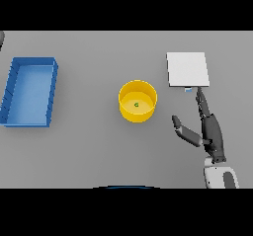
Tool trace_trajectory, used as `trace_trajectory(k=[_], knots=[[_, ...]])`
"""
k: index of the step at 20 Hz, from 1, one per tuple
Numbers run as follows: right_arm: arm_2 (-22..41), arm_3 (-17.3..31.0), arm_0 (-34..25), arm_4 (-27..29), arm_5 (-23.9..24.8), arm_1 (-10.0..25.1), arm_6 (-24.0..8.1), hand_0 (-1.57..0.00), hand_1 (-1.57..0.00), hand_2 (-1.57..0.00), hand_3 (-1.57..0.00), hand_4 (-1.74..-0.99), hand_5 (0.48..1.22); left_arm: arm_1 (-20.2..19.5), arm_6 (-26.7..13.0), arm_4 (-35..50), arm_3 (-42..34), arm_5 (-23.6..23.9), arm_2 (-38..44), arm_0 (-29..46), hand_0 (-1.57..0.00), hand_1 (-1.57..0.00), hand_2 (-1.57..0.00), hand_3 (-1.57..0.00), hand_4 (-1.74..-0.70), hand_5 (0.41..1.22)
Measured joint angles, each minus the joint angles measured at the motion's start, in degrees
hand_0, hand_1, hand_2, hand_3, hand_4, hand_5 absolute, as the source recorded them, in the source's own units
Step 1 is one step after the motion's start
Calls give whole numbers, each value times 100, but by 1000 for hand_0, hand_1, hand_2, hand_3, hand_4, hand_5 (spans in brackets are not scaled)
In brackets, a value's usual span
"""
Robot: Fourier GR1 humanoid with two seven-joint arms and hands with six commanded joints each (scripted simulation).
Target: Pick up the red beaker and tilt it to pour out 1 green nut into yellow bowl. Pick up the yellow bowl and place it on the metallic measuring scale.
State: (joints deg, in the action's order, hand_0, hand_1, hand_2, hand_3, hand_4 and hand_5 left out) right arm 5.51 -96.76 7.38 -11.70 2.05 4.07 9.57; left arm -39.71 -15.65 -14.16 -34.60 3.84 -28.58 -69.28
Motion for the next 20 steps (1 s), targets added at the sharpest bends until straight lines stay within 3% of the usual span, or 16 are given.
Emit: trace_trajectory(k=[7,11,14,17,19,20], knots=[[98,-27,-38,-192,-10,77,-178,1,1,1,1,-1206,657,-559,-1665,977,-2352,1406,195,2248,-1571,-1571,-1571,-1450,-1741,1221],[81,92,-126,-221,22,77,-219,1,1,1,1,-1218,664,-680,-1887,1265,-3113,1995,123,3219,-1571,-1571,-1571,-1450,-1741,1221],[93,93,-113,-199,2,65,-170,1,1,1,1,-1217,666,-662,-1901,1419,-3234,2315,30,3595,-1571,-1571,-1571,-1509,-1741,1221],[133,-15,1,-252,10,83,-49,1,1,1,1,-1207,665,-690,-1924,1563,-3235,2490,-124,3728,-1571,-1571,-1571,-1539,-1741,1117],[86,29,42,-216,-6,121,-101,1,1,1,1,-1205,664,-709,-1913,1677,-3217,2635,-267,3787,-1571,-1571,-1571,-1551,-1741,967],[114,-34,48,-204,-22,103,-61,1,1,1,1,-1202,667,-786,-1924,1712,-3203,2631,-371,3812,-1571,-1571,-1571,-1555,-1667,908]])
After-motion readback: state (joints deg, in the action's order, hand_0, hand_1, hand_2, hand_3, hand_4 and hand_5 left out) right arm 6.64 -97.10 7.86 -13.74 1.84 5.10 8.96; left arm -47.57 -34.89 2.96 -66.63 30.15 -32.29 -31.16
